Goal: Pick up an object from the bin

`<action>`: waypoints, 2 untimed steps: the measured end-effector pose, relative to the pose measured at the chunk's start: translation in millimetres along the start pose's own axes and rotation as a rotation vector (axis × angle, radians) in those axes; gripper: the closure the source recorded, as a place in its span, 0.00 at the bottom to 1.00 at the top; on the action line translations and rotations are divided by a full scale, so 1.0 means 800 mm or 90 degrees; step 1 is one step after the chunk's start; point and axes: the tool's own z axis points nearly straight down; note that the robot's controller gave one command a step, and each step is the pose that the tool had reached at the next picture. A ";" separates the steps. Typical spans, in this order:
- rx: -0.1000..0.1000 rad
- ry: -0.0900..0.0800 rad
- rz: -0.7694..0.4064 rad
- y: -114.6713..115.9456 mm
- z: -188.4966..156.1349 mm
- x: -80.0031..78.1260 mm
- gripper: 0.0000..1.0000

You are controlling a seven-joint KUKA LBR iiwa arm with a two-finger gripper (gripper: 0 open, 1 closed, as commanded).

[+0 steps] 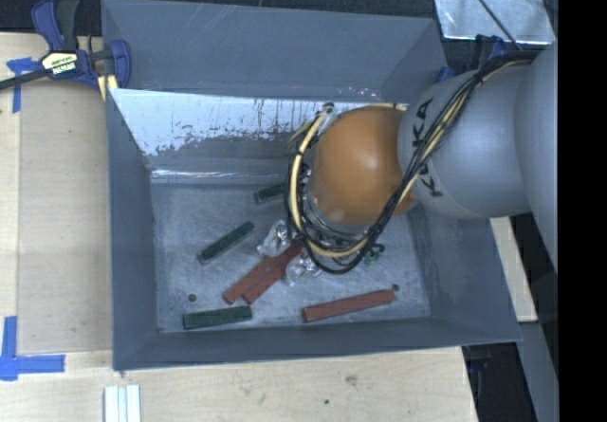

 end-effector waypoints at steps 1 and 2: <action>0.000 0.000 0.000 0.000 0.000 0.000 1.00; 0.000 0.001 0.000 0.000 -0.001 -0.001 1.00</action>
Offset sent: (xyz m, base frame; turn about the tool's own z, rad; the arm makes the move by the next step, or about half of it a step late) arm -0.0001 0.0000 0.0063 0.0001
